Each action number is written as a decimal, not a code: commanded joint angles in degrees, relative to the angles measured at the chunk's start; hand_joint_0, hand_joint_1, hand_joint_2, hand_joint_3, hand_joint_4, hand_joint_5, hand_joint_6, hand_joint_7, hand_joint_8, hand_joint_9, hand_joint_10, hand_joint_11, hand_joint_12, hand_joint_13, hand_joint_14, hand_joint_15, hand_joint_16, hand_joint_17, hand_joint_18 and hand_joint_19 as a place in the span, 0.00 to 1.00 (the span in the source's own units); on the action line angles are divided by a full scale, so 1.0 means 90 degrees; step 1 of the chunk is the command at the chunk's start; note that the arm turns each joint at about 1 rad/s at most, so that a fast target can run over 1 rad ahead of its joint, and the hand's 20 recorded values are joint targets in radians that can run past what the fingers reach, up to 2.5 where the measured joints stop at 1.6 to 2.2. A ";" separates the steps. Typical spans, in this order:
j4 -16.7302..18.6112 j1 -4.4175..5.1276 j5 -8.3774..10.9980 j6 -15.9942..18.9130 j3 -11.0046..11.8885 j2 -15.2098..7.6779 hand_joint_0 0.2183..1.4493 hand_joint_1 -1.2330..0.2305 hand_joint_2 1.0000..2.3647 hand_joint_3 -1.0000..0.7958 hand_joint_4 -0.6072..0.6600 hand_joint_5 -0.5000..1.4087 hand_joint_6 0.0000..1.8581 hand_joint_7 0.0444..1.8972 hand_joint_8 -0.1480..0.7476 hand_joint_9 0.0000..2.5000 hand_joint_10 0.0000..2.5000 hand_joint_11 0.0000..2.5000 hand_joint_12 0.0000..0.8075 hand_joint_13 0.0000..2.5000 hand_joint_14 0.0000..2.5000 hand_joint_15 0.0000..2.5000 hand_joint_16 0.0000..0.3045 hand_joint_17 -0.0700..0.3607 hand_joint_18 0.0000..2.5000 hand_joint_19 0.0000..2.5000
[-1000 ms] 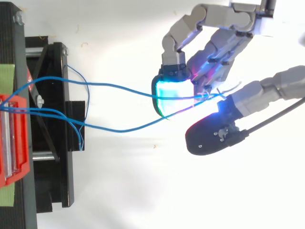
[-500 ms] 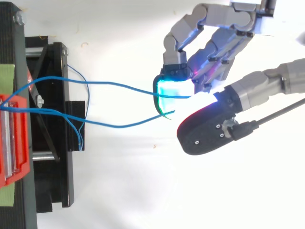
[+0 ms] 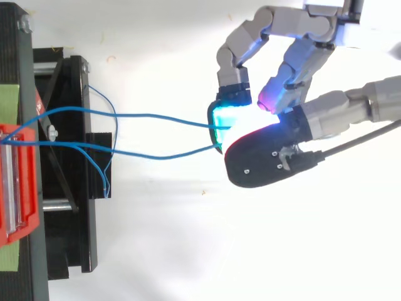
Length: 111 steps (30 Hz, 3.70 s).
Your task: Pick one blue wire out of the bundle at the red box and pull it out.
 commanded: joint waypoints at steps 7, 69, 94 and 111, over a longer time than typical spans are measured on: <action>-0.0001 0.0003 0.0000 0.0000 0.0000 0.0000 0.30 0.32 0.01 0.42 0.59 0.19 0.49 0.60 0.58 0.44 0.00 0.23 0.56 0.42 0.01 0.18 0.19 0.47 0.40 0.22; -0.0001 -0.0017 -0.0010 0.0000 0.0010 0.0000 0.29 0.42 0.01 0.48 0.57 0.18 0.51 0.49 0.58 0.35 0.00 0.16 0.60 0.33 0.00 0.11 0.21 0.50 0.31 0.11; 0.0048 0.0169 0.0225 0.0107 0.0010 0.0000 0.36 0.31 0.01 0.57 0.44 0.18 0.52 0.63 0.56 0.38 0.00 0.20 0.56 0.37 0.00 0.14 0.19 0.47 0.34 0.13; 0.0449 0.0384 0.0576 0.0215 0.0137 -0.0352 0.42 0.30 0.01 0.60 0.26 0.18 0.53 0.70 0.49 0.40 0.00 0.19 0.51 0.37 0.00 0.14 0.16 0.42 0.32 0.16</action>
